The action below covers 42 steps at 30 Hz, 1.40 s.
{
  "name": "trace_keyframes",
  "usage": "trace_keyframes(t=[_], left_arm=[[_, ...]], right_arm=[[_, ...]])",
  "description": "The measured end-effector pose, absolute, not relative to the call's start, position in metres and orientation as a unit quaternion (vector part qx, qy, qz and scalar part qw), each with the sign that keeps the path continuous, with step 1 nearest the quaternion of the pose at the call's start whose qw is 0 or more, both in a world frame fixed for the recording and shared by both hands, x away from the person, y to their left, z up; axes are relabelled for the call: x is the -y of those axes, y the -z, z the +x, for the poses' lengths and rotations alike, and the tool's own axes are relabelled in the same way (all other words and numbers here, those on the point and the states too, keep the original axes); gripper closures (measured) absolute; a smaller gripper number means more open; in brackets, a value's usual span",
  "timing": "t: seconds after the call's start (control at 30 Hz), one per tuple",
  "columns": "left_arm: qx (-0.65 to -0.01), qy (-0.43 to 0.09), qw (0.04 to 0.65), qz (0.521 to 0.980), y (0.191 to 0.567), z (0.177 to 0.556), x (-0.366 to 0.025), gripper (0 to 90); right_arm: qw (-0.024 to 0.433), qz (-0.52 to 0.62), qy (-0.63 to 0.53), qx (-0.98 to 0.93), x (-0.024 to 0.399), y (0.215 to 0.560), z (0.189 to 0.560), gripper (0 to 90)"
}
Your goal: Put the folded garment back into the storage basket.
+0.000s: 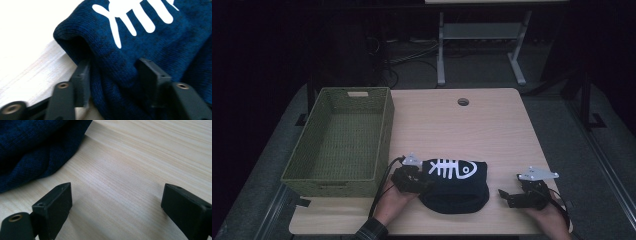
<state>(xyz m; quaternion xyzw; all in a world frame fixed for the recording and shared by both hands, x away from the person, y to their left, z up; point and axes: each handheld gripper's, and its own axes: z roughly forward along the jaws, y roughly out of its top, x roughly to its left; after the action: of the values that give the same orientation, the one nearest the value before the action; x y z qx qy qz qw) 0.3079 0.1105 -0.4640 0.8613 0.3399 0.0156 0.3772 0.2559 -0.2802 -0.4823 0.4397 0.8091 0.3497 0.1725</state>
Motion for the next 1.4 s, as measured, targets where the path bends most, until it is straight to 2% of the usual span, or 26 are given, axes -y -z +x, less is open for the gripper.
trace_keyframes(t=[0.17,0.37,0.8,1.4], left_arm=[[-0.331,-0.011,0.375,0.866,0.462,0.307,-0.109,61.0],[-0.323,-0.022,0.369,0.871,0.459,0.306,-0.106,67.8],[-0.323,-0.019,0.386,0.864,0.447,0.307,-0.108,70.3],[-0.299,-0.032,0.417,0.858,0.407,0.304,-0.107,71.8]], right_arm=[[0.173,0.44,-0.35,-0.809,0.28,0.482,0.256,9.6],[0.171,0.438,-0.35,-0.81,0.28,0.482,0.256,9.6],[0.171,0.436,-0.35,-0.811,0.28,0.482,0.256,9.6],[0.171,0.436,-0.35,-0.811,0.28,0.482,0.256,9.6]])
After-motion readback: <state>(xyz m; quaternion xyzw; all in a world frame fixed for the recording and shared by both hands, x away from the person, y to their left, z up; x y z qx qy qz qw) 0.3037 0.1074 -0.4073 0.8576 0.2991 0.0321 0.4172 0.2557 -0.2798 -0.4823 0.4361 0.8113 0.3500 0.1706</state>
